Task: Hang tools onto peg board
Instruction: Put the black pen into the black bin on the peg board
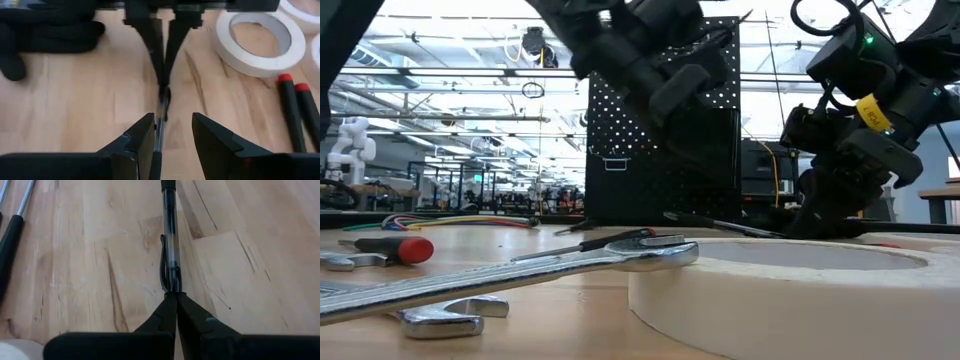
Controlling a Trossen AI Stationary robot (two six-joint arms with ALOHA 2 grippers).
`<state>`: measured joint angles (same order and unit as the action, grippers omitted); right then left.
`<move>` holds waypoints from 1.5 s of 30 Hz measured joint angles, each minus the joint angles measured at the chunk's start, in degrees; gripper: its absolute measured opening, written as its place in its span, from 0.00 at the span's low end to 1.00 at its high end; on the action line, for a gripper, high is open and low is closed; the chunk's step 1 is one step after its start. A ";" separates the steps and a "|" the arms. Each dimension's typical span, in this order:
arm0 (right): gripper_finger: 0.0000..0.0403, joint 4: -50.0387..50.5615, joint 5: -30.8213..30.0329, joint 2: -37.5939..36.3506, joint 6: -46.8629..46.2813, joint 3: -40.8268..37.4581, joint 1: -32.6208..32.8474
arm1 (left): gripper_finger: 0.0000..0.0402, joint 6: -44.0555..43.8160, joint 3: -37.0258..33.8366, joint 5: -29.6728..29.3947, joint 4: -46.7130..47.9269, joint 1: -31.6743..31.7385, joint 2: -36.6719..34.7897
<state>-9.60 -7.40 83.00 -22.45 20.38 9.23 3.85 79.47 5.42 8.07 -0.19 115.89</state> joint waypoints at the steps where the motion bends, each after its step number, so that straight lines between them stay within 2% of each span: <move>1: 0.00 -0.13 0.00 0.00 0.10 -0.04 0.00 | 0.34 0.03 1.62 0.09 2.87 0.03 0.70; 5: 0.00 -0.29 0.02 0.07 0.89 -0.04 0.00 | 0.34 0.18 6.51 1.06 10.04 0.24 3.55; 9: 0.00 -0.32 0.04 0.09 1.09 -0.04 0.00 | 0.34 2.54 8.79 1.01 12.63 0.17 6.29; 19: 0.00 -0.96 0.23 0.17 1.11 -0.08 0.00 | 0.34 4.06 10.64 -0.88 12.77 0.97 11.12; 29: 0.00 -1.62 0.35 0.22 1.26 -0.19 0.02 | 0.33 5.56 10.75 -0.90 13.32 1.22 11.43; 32: 0.00 -1.63 0.36 0.22 1.24 -0.19 0.02 | 0.27 5.60 10.75 -0.68 13.55 1.20 11.43; 37: 0.00 -2.03 0.19 0.22 1.51 -0.23 0.02 | 0.06 5.59 10.68 -0.23 13.67 1.11 11.41; 41: 0.02 -2.21 0.28 -0.47 1.55 -0.28 0.02 | 0.05 5.43 10.68 -0.31 13.81 0.94 11.41; 45: 0.07 2.77 3.02 -6.06 0.00 -0.48 0.15 | 0.05 3.91 10.58 -0.84 14.42 0.81 10.87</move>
<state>-6.82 -4.38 76.94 -22.45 19.89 9.38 7.76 90.05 4.58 22.50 0.62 126.76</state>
